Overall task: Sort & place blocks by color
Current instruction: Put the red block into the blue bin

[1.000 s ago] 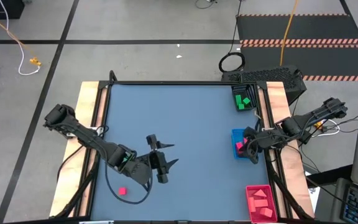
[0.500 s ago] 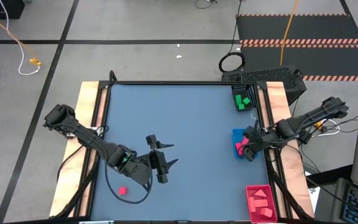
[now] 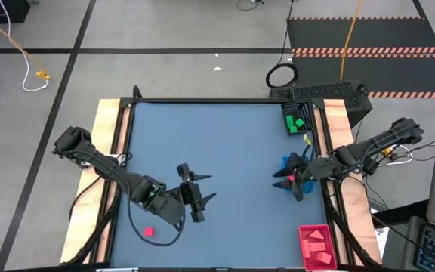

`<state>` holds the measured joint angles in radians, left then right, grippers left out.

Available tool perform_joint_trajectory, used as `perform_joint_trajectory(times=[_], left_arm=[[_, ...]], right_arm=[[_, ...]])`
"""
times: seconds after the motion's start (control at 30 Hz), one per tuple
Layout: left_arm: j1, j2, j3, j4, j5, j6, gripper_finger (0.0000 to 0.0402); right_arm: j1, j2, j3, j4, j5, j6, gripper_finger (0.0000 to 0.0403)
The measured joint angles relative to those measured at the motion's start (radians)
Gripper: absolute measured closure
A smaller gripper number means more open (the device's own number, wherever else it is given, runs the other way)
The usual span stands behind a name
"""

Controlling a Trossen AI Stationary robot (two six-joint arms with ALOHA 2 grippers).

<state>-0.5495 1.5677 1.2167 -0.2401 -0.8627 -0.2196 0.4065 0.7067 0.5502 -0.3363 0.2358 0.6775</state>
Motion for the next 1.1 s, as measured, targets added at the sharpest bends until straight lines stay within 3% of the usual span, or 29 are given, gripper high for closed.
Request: perform_joint_trajectory(times=[0.13, 0.33, 0.47, 0.6, 0.83, 1.1], left_arm=[[0.0, -0.003, 0.0, -0.06, 0.036, -0.199, 0.0126], [-0.011, -0.014, 0.0, -0.26, 0.262, -0.495, 0.0126], [-0.018, -0.013, 0.0, -0.475, 0.381, -0.785, 0.0126], [-0.027, -0.013, 0.0, -0.638, 0.524, -0.921, 0.0126], [-0.077, -0.013, 0.0, -0.651, 0.718, -0.825, 0.0126], [-0.194, -0.013, 0.0, -0.683, 0.804, -0.847, 0.0126]], right_arm=[[0.0, 0.013, -0.103, 0.371, -0.001, -0.194, 0.0204], [0.0, 0.075, -0.279, 0.828, -0.003, -0.367, 0.0204], [0.001, 0.139, -0.333, 1.034, -0.002, -0.4, 0.0204], [-0.001, 0.197, -0.319, 1.094, -0.003, -0.453, 0.02], [0.001, 0.253, -0.261, 1.097, -0.059, -0.499, 0.0171], [0.004, 0.309, -0.247, 1.143, -0.109, -0.517, 0.0131]])
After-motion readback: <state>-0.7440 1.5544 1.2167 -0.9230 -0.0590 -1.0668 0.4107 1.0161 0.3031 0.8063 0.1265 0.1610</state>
